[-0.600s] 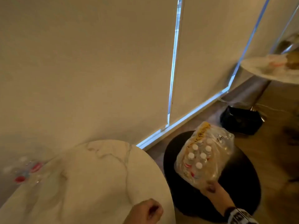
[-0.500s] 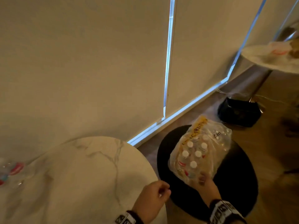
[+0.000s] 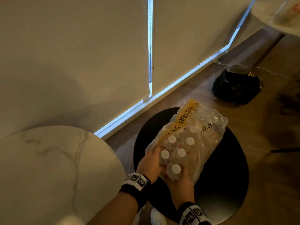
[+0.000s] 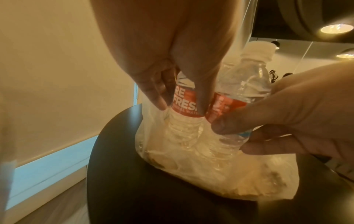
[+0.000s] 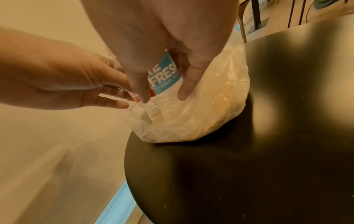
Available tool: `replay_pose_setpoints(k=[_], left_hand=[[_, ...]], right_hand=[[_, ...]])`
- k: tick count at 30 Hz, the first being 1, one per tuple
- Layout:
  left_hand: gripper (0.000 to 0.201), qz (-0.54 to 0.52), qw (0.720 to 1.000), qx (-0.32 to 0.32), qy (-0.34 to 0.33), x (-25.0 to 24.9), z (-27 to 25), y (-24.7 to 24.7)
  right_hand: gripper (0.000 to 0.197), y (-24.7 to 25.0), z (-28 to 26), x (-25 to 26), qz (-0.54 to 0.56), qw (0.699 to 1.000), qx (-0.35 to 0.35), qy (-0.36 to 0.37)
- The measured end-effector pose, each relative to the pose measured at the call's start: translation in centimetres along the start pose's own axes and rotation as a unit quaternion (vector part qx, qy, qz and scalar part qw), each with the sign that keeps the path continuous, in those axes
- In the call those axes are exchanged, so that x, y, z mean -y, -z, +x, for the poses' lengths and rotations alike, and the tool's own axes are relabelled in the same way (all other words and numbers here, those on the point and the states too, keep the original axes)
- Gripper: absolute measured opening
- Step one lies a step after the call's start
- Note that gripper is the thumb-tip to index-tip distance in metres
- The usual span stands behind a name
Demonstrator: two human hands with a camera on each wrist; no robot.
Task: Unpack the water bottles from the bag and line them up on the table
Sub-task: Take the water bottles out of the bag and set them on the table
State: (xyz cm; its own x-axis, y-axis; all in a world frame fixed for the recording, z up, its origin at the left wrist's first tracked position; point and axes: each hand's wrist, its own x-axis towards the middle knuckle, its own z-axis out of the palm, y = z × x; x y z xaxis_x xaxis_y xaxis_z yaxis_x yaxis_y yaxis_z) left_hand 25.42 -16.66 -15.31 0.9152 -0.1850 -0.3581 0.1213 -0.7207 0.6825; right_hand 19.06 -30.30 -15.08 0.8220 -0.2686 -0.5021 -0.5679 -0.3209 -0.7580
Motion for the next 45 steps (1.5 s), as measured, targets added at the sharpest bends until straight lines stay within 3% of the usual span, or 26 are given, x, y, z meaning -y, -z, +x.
replay_pose_setpoints(k=[3,5,8,11,15,19,22,26,30,33,35,37,39,42,45], left_hand=[[0.079,-0.01,1.0,-0.003,0.003,-0.4,-1.7,0.9],[0.079,-0.053,0.998,-0.013,-0.011,-0.8,-4.0,2.1],[0.064,-0.139,0.989,-0.044,-0.028,-0.9,-9.1,4.8],[0.06,-0.205,0.973,-0.099,-0.025,0.4,-15.0,7.4],[0.079,-0.231,0.955,-0.184,0.021,4.8,-23.4,10.8],[0.059,-0.209,0.938,-0.26,0.099,11.3,-31.7,13.6],[0.057,-0.2,0.921,-0.291,0.166,16.1,-37.0,14.7],[0.055,-0.206,0.898,-0.323,0.219,20.9,-41.4,14.8],[0.049,-0.243,0.872,-0.351,0.239,22.9,-43.1,14.5],[0.052,-0.242,0.872,-0.342,0.252,23.4,-43.3,14.5],[0.062,-0.19,0.882,-0.306,0.303,23.7,-43.4,14.1],[0.067,-0.108,0.899,-0.201,0.374,23.4,-44.2,13.6],[0.054,-0.042,0.905,-0.108,0.41,22.4,-45.0,12.8],[0.033,-0.022,0.924,-0.097,0.37,19.4,-44.5,10.9],[0.024,-0.043,0.949,-0.082,0.3,15.5,-40.5,9.2]], right_hand=[[0.068,1.4,-1.2,1.2,-0.048,0.999,0.008,-0.001],[0.063,2.4,-2.6,2.2,-0.071,0.997,0.01,0.039],[0.055,3.2,-6.3,4.6,-0.1,0.986,0.009,0.133],[0.053,2.0,-10.9,7.1,-0.129,0.968,0.053,0.209],[0.05,-3.4,-16.9,8.5,-0.134,0.947,0.174,0.233],[0.047,-12.0,-21.6,8.3,-0.152,0.919,0.257,0.258],[0.05,-18.5,-24.5,7.8,-0.172,0.898,0.313,0.257],[0.052,-24.7,-27.7,7.2,-0.194,0.881,0.35,0.253],[0.055,-27.6,-29.3,6.4,-0.199,0.879,0.345,0.261],[0.06,-28.1,-29.4,6.1,-0.208,0.883,0.336,0.255],[0.071,-27.6,-29.0,5.8,-0.237,0.873,0.345,0.252],[0.078,-26.2,-28.3,5.4,-0.282,0.858,0.36,0.235],[0.066,-23.8,-27.0,4.7,-0.305,0.856,0.36,0.21],[0.037,-18.6,-24.0,3.7,-0.288,0.889,0.296,0.199],[0.026,-12.4,-19.9,3.3,-0.257,0.931,0.206,0.159]])
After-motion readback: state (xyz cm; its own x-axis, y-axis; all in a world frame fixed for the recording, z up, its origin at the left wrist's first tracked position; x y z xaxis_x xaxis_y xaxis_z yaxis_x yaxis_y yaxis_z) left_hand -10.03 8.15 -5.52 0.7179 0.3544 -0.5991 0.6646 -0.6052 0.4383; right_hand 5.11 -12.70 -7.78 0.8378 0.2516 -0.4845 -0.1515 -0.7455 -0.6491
